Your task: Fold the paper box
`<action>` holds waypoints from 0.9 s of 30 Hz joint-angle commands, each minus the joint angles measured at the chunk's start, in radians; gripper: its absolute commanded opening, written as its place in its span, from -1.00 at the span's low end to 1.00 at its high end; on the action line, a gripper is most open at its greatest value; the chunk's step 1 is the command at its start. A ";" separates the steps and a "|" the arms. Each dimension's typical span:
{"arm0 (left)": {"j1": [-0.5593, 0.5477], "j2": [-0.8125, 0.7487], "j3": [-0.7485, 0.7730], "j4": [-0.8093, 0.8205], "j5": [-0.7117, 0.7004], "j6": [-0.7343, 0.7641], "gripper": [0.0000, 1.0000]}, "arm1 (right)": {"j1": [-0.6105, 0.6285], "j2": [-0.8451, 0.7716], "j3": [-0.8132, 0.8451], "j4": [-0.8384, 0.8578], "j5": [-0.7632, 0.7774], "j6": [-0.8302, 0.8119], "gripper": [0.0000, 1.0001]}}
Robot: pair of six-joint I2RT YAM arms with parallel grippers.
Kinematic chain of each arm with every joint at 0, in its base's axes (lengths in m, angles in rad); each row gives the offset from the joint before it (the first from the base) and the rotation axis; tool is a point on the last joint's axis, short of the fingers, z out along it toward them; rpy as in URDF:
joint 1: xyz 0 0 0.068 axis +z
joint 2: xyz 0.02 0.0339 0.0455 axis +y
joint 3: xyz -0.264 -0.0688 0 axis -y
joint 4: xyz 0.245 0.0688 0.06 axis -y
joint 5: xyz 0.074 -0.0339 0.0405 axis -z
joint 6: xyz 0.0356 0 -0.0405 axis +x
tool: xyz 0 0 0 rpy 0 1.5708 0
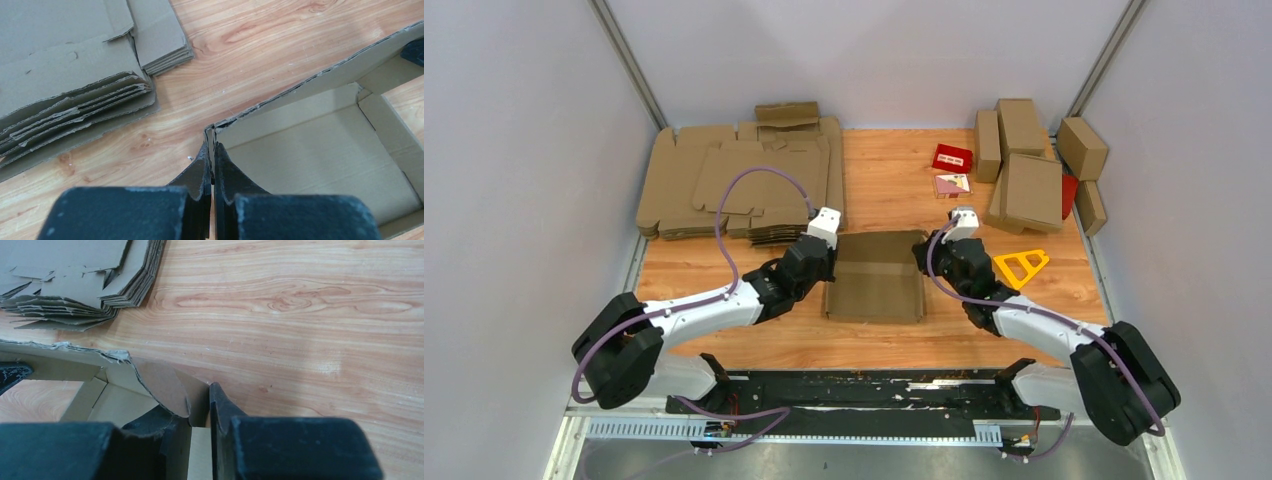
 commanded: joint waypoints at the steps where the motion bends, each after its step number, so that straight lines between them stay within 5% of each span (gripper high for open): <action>1: -0.010 0.004 -0.004 0.045 0.044 -0.031 -1.00 | 0.045 0.010 -0.009 0.045 0.006 0.096 -0.65; 10: -0.012 -0.072 -0.125 0.128 0.064 -0.029 -1.00 | 0.061 -0.073 -0.167 0.118 0.028 0.046 -0.51; 17: -0.014 -0.100 -0.165 0.147 0.073 -0.022 -1.00 | 0.061 -0.270 -0.191 -0.025 -0.039 -0.014 0.29; 22: -0.051 -0.119 -0.188 0.153 0.030 -0.003 -1.00 | 0.061 -0.473 -0.144 -0.292 -0.148 -0.067 0.84; 27: -0.081 -0.123 -0.196 0.161 0.005 0.005 -1.00 | 0.061 -0.730 -0.129 -0.454 -0.215 -0.074 1.00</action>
